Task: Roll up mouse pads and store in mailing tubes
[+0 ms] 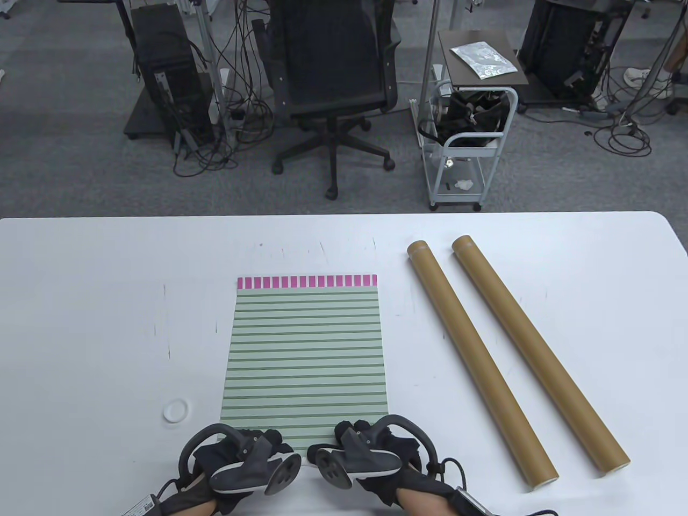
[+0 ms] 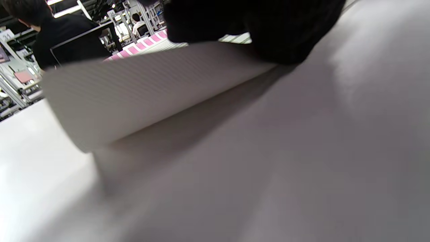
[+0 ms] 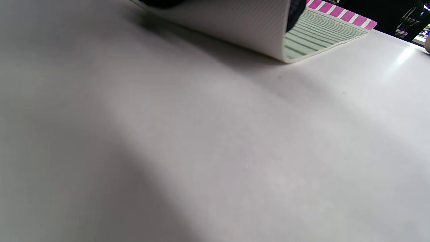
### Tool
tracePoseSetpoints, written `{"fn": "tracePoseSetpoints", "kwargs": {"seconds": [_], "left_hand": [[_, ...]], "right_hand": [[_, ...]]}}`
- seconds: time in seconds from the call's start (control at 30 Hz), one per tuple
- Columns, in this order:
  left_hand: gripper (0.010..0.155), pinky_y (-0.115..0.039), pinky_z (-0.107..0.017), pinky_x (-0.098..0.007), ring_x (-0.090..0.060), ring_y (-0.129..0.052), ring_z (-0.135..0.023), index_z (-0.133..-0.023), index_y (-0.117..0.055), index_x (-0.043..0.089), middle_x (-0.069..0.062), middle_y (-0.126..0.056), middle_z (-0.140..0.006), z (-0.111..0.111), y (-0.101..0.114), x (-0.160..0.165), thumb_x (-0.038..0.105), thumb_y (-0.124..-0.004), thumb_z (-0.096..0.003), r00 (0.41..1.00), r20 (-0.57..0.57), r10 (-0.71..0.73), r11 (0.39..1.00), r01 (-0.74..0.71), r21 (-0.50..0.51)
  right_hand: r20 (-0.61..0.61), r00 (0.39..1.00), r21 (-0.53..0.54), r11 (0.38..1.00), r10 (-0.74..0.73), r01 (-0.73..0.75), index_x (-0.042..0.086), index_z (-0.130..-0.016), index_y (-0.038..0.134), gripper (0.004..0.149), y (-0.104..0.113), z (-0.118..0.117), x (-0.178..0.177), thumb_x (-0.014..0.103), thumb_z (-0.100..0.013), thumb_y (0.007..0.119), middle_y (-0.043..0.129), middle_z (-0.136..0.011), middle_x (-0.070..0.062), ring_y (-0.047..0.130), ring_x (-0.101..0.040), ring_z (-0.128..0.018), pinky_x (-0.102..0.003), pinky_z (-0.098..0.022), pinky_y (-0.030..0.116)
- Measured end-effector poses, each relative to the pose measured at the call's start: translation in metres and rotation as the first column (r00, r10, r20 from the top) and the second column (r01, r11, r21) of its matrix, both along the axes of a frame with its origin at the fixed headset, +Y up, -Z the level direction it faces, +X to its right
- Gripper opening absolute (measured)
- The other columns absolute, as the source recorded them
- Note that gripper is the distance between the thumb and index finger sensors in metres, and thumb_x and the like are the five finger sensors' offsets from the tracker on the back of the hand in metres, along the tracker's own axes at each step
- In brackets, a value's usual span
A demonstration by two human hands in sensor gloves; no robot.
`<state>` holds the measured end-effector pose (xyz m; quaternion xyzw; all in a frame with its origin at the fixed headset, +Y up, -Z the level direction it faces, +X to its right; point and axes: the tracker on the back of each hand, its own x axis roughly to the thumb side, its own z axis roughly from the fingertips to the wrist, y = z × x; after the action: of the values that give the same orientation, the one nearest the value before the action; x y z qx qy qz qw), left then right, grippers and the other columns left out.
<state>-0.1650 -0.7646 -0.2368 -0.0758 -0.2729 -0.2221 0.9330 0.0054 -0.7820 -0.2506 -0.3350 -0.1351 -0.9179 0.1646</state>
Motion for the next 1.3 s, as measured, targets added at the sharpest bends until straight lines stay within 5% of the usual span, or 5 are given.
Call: {"fn": "tracePoseSetpoints", "kwargs": {"seconds": [0.23,0.5,0.9,1.1,1.3], "left_hand": [[0.07,-0.085,-0.023,-0.01,0.001,-0.094,-0.037,-0.084,-0.04,0.064,0.024,-0.075,-0.078,0.003,-0.002,-0.003,0.039,-0.085,-0.037,0.998,0.032,0.062,0.998,-0.063,0.006],[0.046,-0.088,-0.032,-0.015,-0.006,-0.099,-0.045,-0.077,-0.075,0.057,0.023,-0.088,-0.077,-0.004,0.004,-0.004,0.044,-0.086,-0.0348,0.992,-0.01,0.129,0.99,-0.13,-0.047],[0.039,-0.09,-0.034,-0.015,-0.007,-0.102,-0.046,-0.065,-0.075,0.054,0.021,-0.093,-0.067,-0.009,-0.002,0.001,0.05,-0.082,-0.0271,0.99,-0.069,0.119,0.993,-0.119,0.012],[0.04,-0.09,-0.028,-0.014,-0.01,-0.103,-0.041,-0.07,-0.078,0.052,0.017,-0.096,-0.065,-0.011,-0.001,-0.004,0.052,-0.085,-0.0314,0.98,-0.081,0.182,0.983,-0.183,0.001],[0.038,-0.088,-0.037,-0.016,-0.008,-0.101,-0.049,-0.074,-0.076,0.049,0.017,-0.093,-0.067,-0.012,-0.001,-0.004,0.051,-0.08,-0.0359,0.984,-0.069,0.167,0.986,-0.168,-0.019]], "right_hand": [[0.017,1.0,-0.036,0.999,-0.011,0.011,0.056,-0.093,0.021,0.063,0.0,-0.002,0.001,0.021,-0.052,0.054,0.039,-0.103,0.0,0.069,-0.02,-0.069,-0.035,-0.057,0.07],[0.016,0.999,-0.044,0.998,-0.039,0.04,0.055,-0.094,0.024,0.063,0.0,-0.004,0.002,0.021,-0.052,0.056,0.041,-0.102,-0.001,0.069,-0.021,-0.069,-0.036,-0.057,0.071],[-0.102,0.993,0.135,0.988,-0.056,0.07,0.047,-0.092,0.041,0.055,0.004,0.008,-0.001,0.021,-0.05,0.065,0.061,-0.082,0.004,0.077,-0.014,-0.053,-0.029,-0.043,0.075],[0.036,0.964,-0.074,0.961,-0.264,0.266,0.038,-0.094,0.057,0.056,0.007,-0.005,0.013,0.051,-0.042,0.069,0.072,-0.083,0.0,0.081,-0.019,-0.052,-0.032,-0.042,0.077],[0.063,0.957,-0.062,0.956,-0.282,0.286,0.043,-0.088,0.059,0.053,0.003,-0.013,0.014,0.045,-0.038,0.076,0.073,-0.077,0.007,0.082,-0.017,-0.05,-0.031,-0.041,0.078]]}}
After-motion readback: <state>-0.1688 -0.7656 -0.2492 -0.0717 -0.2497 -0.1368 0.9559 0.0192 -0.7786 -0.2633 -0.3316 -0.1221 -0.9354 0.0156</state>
